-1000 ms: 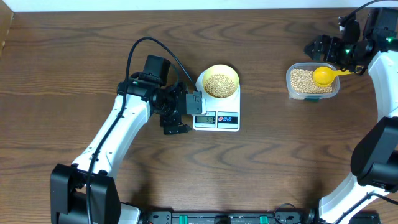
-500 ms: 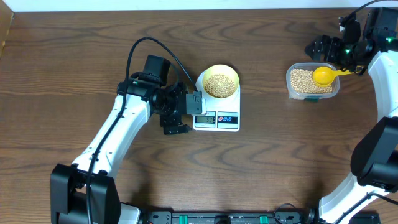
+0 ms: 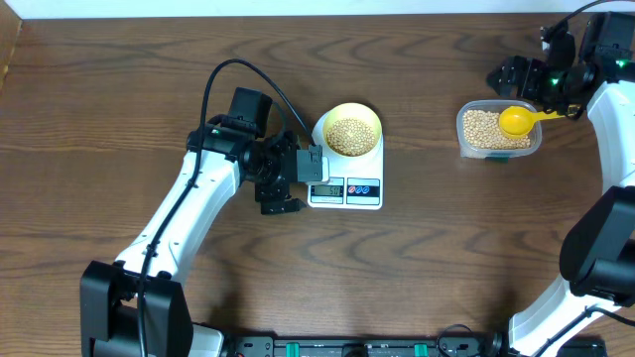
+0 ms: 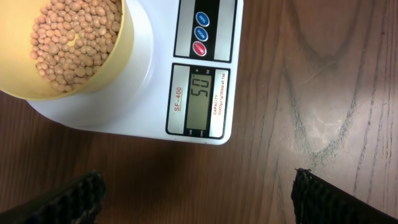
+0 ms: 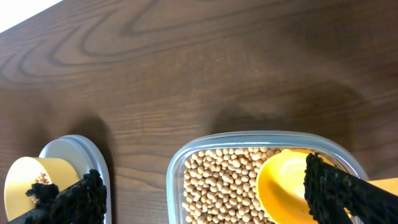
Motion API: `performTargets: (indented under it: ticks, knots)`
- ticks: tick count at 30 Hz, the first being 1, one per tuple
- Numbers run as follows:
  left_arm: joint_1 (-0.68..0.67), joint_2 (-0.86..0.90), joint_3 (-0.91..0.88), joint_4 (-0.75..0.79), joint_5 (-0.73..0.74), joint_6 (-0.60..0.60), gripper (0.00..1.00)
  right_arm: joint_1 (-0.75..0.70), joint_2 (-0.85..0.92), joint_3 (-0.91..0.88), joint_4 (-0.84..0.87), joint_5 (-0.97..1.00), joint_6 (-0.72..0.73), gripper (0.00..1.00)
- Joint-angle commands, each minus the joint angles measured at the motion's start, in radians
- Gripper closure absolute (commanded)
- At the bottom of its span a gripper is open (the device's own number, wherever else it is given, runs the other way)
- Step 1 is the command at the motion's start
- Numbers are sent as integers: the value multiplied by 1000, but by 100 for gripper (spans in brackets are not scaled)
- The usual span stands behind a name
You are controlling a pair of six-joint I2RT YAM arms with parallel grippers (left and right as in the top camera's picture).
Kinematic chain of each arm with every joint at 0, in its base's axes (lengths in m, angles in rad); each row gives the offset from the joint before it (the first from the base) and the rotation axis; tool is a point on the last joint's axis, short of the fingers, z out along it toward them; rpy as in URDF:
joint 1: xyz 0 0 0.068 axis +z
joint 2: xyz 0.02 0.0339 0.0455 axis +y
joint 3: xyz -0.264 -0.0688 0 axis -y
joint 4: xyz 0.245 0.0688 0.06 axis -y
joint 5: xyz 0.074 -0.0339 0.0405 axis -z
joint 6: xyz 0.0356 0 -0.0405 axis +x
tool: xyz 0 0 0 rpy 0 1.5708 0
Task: Scoop item into bowl and weigh 50g on scale
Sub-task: 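Lay the scoop in the tub and open the right gripper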
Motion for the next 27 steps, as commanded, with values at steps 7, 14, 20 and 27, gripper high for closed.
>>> performTargets:
  ticks: [7,14,20,27]
  knots:
    - [5,-11,-3,-2,23,3,2,3,-23,-2,0,4,2,1]
    - [5,-11,-3,-2,23,3,3,3,-23,-2,-2,4,2,1]
    - [5,-11,-3,-2,23,3,2,2,-28,-2,0,49,2,1]
    - [5,-11,-3,-2,23,3,3,47,-184,-2,85,78,-161,1]
